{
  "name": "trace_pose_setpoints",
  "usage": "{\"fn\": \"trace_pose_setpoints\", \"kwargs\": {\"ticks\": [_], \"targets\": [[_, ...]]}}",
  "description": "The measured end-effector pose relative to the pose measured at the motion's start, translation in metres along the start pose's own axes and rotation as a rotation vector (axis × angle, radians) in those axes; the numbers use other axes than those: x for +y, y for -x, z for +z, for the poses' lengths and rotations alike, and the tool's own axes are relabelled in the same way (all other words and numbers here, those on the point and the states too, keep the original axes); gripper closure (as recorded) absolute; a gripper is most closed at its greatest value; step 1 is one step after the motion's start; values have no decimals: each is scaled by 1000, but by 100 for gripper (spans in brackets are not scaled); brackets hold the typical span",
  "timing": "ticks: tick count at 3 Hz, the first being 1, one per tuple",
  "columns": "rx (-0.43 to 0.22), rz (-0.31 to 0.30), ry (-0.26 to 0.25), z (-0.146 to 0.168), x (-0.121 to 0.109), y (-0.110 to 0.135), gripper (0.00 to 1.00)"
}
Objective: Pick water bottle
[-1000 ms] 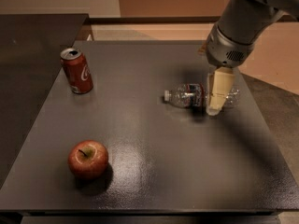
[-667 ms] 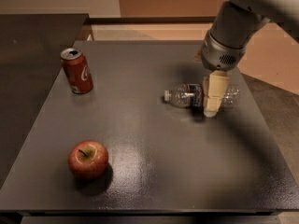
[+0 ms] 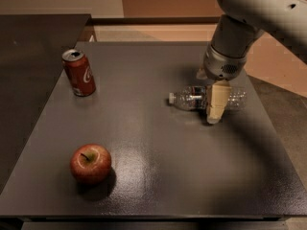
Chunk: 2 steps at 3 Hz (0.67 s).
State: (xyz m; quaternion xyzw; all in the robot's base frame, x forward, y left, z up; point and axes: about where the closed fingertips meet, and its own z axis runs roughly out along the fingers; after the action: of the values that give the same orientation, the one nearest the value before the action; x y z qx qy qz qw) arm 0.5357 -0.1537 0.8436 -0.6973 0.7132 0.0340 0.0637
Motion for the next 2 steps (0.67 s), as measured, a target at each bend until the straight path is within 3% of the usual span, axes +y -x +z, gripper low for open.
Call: {"fn": "trace_pose_setpoints", "kwargs": {"ticks": [2], "targets": [[14, -14, 0, -3, 1, 2, 62]]}}
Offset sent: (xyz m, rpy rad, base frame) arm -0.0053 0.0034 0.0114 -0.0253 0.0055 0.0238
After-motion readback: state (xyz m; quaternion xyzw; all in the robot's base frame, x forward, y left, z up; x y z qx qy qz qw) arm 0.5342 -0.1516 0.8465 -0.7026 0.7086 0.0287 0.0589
